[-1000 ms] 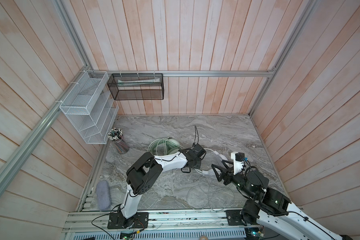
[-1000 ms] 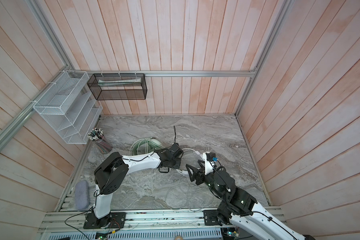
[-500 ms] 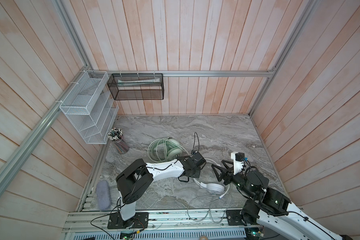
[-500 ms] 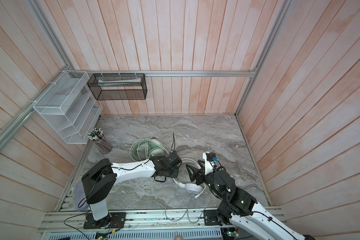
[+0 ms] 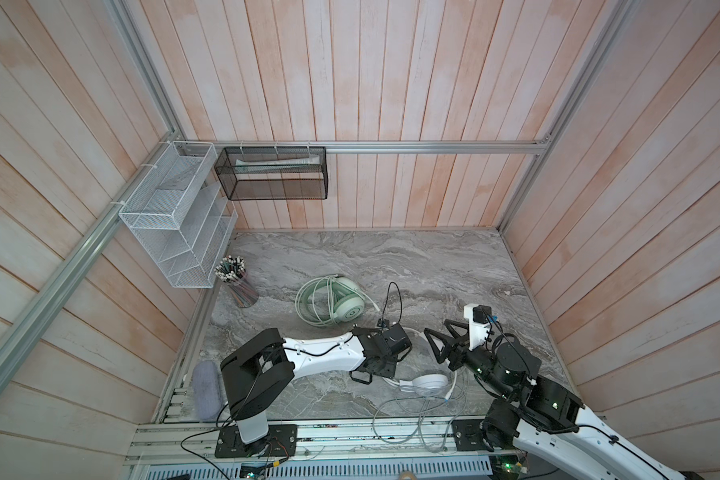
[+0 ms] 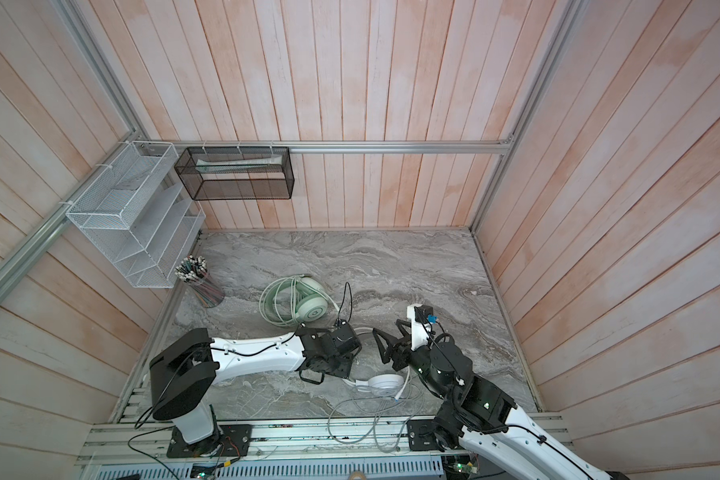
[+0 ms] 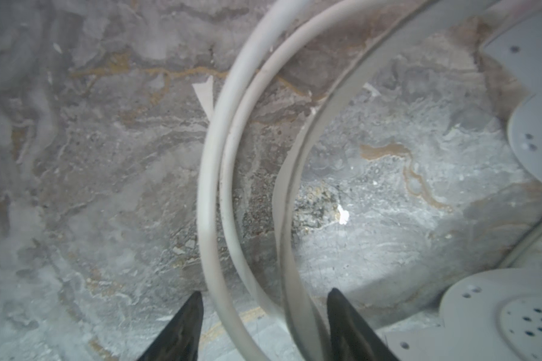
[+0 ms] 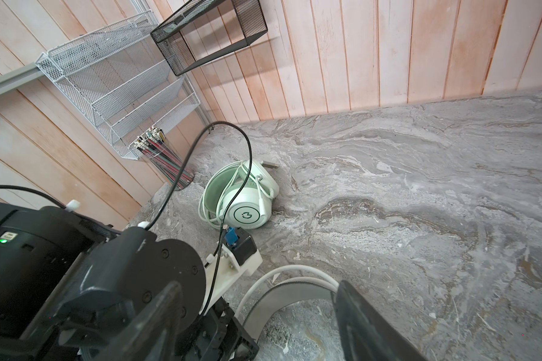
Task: Wrap the headphones
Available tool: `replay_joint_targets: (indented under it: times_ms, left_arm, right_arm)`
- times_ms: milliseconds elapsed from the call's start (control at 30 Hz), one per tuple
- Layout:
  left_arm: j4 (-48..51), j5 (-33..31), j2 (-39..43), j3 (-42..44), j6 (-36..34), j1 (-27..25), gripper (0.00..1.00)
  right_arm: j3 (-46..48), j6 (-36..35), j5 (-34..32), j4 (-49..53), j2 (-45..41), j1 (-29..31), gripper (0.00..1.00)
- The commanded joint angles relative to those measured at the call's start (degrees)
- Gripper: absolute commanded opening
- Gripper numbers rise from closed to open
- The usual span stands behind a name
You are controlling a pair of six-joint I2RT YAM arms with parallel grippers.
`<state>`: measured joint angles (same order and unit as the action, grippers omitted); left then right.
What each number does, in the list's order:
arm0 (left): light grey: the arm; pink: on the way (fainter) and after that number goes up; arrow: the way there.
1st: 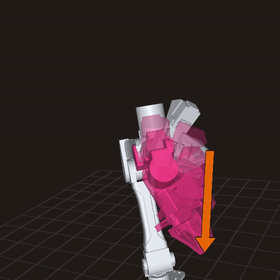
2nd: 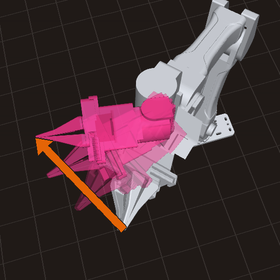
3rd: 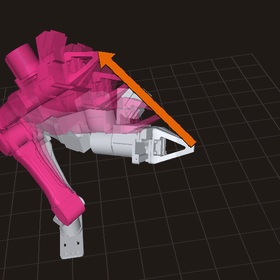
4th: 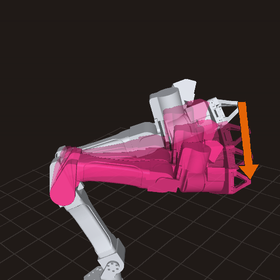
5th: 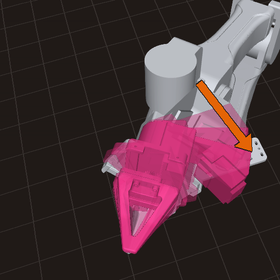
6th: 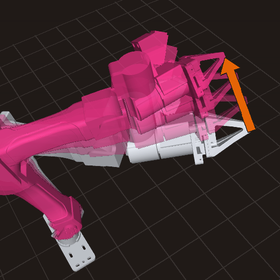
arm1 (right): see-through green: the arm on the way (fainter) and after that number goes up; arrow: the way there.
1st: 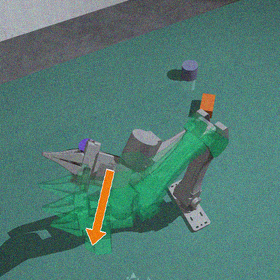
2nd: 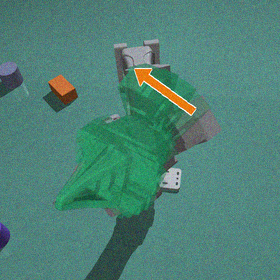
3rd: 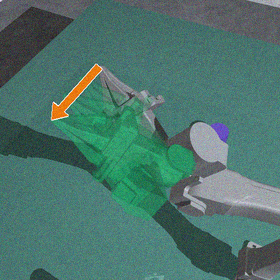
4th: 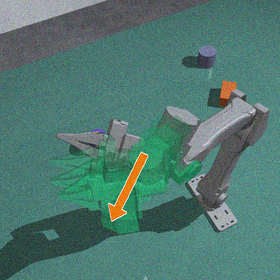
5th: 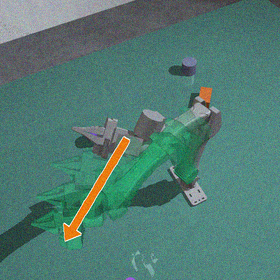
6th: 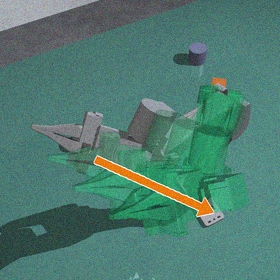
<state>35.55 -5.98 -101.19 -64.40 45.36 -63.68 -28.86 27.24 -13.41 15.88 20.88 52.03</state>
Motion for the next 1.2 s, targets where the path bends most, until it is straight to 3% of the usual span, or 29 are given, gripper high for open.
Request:
replay_joint_targets:
  times_ms: [0, 133, 500, 1100, 1167]
  left_arm:
    - [2.51, -2.93, 1.47, -3.44, -4.08, 1.38, 0.70]
    - [0.89, -0.31, 1.66, -5.46, -10.07, 3.14, 0.76]
    - [5.00, 5.83, -3.70, -8.98, -17.24, 5.89, 0.74]
    - [4.23, 8.00, -13.52, -10.83, -19.85, 8.48, 0.60]
    - [4.12, 8.00, -14.17, -11.07, -19.91, 10.53, 0.58]
  right_arm:
    - [0.04, 0.40, 0.41, -0.05, -0.66, -0.14, 0.78]
    - [0.08, 0.61, 0.42, 0.30, -1.06, -0.09, 0.78]
    - [0.62, 0.82, 0.27, -0.02, -2.06, 0.13, 0.78]
    - [1.34, 0.36, 0.65, -1.23, -2.09, 0.27, 0.78]
    - [1.40, 0.27, 0.78, -1.53, -2.08, 0.27, 0.78]
